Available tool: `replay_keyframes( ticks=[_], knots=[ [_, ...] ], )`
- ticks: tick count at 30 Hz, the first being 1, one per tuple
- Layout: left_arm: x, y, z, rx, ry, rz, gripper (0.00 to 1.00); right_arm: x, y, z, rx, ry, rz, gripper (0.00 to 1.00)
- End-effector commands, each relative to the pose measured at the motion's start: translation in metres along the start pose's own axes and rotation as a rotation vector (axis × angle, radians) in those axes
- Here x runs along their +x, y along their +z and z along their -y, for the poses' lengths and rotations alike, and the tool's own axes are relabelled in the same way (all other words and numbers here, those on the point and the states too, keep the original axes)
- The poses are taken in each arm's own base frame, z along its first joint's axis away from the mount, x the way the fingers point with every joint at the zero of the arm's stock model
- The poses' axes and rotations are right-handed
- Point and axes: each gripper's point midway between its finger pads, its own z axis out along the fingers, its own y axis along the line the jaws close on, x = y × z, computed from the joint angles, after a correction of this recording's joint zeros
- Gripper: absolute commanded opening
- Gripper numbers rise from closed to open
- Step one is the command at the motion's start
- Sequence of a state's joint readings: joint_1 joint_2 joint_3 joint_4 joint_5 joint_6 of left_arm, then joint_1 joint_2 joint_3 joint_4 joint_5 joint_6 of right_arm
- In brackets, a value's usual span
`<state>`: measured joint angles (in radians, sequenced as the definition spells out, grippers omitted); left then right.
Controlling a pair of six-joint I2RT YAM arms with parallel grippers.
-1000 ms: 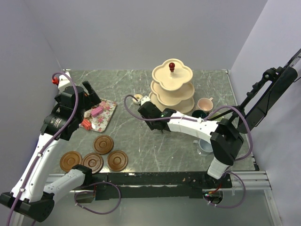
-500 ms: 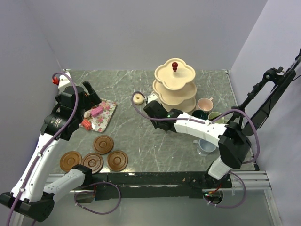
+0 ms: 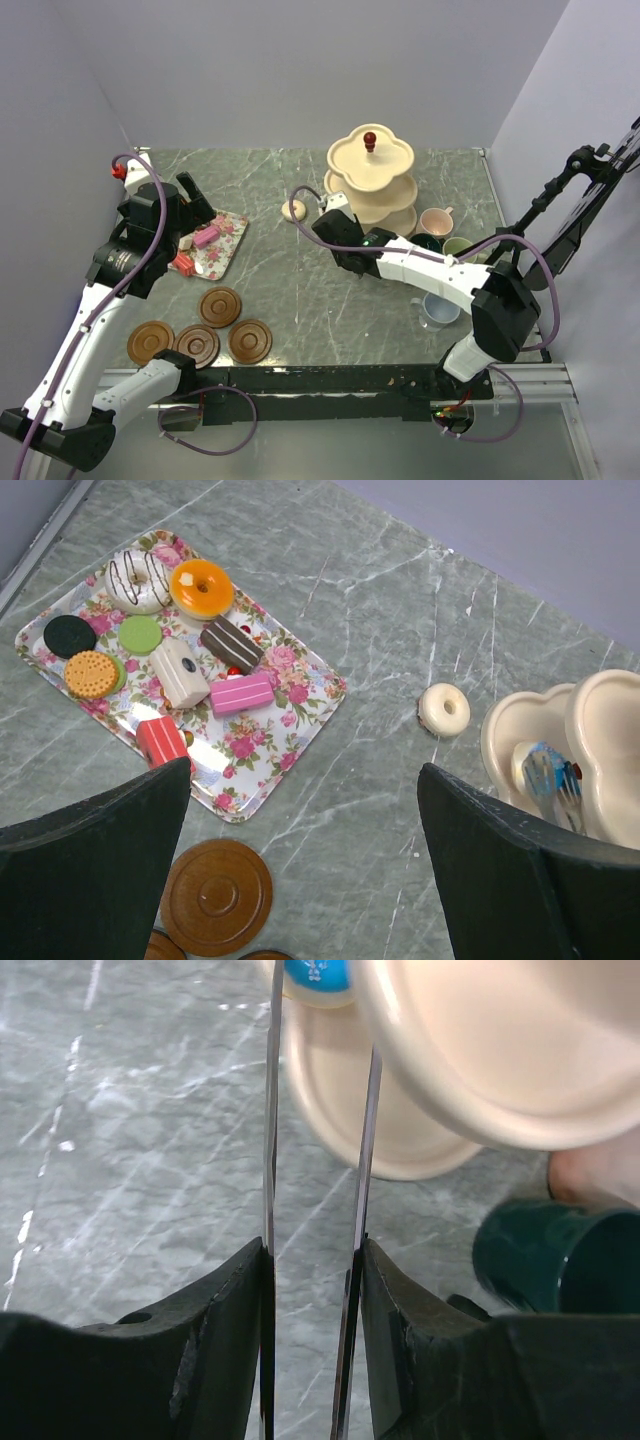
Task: Serve the afternoon tea
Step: Place the desert on the desert table.
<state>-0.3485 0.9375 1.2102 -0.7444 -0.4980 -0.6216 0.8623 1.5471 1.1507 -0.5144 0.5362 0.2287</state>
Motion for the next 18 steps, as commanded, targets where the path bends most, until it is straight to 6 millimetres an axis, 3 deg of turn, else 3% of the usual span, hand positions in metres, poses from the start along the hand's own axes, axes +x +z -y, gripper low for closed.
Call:
replay_keyframes(
  ticks=[1, 12, 18],
  knots=[
    [-0.016, -0.007, 0.008, 0.039, -0.035, 0.051, 1.00, -0.005, 0.000, 0.021, 0.082, 0.064, 0.021, 0.39],
    [-0.015, -0.007, 0.008, 0.040, -0.036, 0.047, 1.00, 0.018, 0.010, 0.031, 0.116, 0.082, -0.042, 0.42],
    [-0.014, -0.006, 0.008, 0.043, -0.034, 0.046, 1.00, 0.022, 0.012, 0.031, 0.115, 0.091, -0.058, 0.51]
  ],
)
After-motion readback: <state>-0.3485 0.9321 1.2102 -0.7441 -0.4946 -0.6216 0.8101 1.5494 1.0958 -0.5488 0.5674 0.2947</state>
